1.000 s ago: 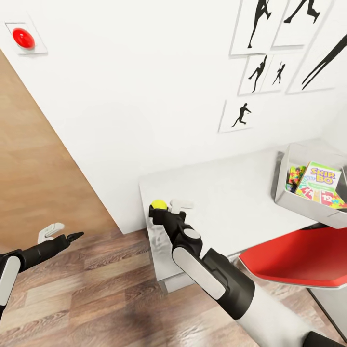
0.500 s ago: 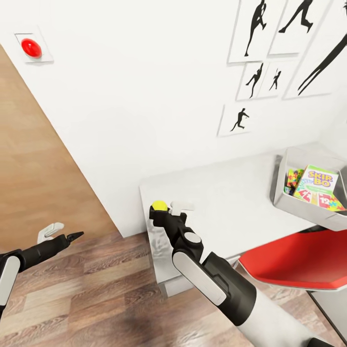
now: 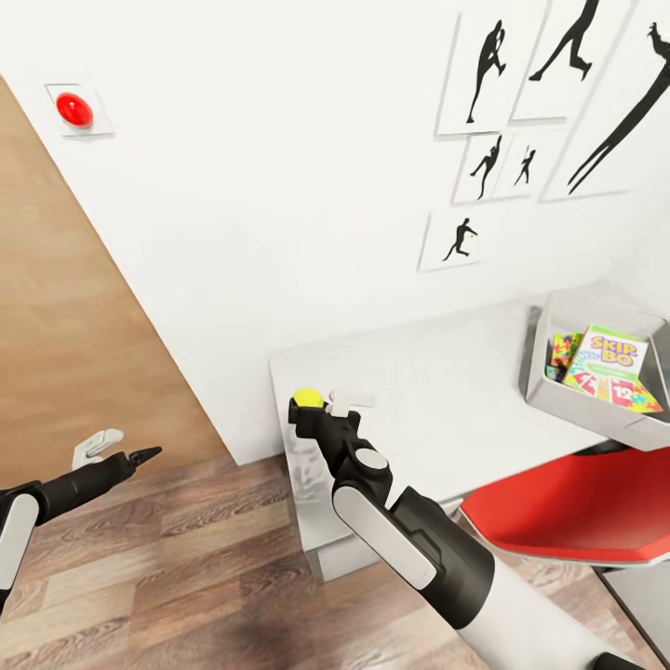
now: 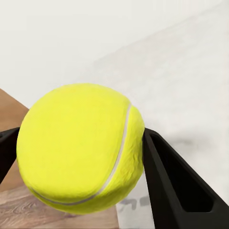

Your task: Put all the toys in the child's room - the three board games (two on the bed and one on the table), the two jigsaw puzzles on the table, and the tennis ball on the table - inside the toy box on the table in the child's room.

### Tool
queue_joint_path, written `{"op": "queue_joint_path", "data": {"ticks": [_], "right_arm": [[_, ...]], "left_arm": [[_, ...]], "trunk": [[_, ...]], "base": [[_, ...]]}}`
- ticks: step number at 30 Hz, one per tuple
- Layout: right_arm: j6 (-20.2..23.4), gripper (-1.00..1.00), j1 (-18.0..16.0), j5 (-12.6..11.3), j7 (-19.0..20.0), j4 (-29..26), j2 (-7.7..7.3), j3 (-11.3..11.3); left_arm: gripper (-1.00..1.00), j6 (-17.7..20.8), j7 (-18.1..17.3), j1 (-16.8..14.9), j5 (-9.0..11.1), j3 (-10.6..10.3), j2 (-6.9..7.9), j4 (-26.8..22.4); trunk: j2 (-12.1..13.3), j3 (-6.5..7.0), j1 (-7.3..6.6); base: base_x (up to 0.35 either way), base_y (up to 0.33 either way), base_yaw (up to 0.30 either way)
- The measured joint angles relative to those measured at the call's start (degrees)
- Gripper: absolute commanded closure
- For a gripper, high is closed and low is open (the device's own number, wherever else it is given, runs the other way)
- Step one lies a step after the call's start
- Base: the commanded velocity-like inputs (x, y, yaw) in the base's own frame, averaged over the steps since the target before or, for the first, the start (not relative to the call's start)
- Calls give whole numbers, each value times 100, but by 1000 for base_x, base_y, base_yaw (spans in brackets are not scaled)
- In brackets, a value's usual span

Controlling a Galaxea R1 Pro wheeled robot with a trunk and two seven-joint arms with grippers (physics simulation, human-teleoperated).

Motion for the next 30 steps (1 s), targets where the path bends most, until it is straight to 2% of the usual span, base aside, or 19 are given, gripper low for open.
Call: {"op": "queue_joint_path", "data": {"ticks": [30], "right_arm": [[-1,100,0,2,1,31,50,5]], "left_arm": [[-100,0,-5,-5,5,13,21,0]], "trunk": [[0,282,0]], "base": [[0,0,0]]}}
